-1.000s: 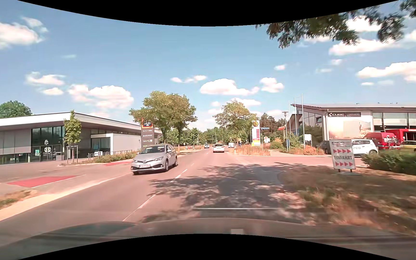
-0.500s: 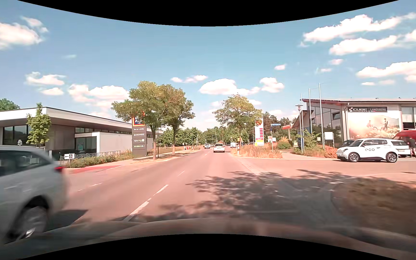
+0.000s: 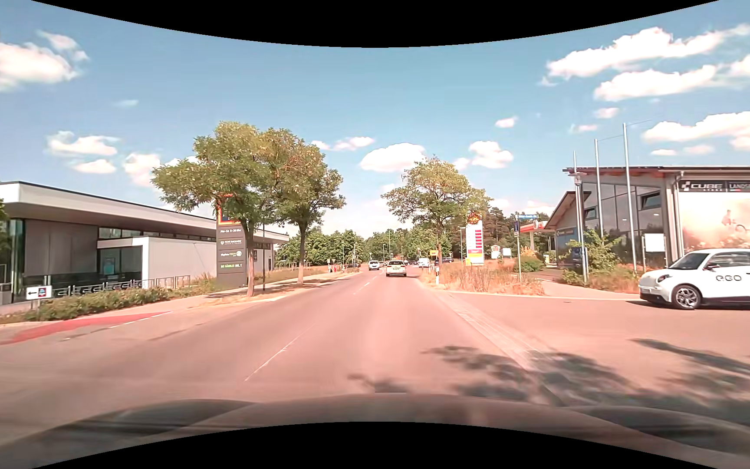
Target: Follow the waypoints while adhering to traffic rules and regulations
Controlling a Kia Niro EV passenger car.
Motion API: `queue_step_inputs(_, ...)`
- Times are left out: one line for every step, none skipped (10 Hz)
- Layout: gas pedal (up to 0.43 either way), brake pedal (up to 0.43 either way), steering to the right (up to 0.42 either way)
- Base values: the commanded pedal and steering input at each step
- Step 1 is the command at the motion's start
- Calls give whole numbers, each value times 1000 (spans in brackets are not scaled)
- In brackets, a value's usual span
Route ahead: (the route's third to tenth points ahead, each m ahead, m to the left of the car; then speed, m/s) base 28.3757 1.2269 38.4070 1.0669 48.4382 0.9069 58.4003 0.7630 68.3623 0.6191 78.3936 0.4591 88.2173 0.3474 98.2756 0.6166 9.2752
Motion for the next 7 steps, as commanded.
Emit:
queue_step_inputs(130, 0, -3)
queue_step_inputs(130, 0, -3)
queue_step_inputs(130, 0, -3)
queue_step_inputs(130, 0, -2)
queue_step_inputs(130, 0, -2)
queue_step_inputs(130, 0, -1)
queue_step_inputs(130, 0, -1)
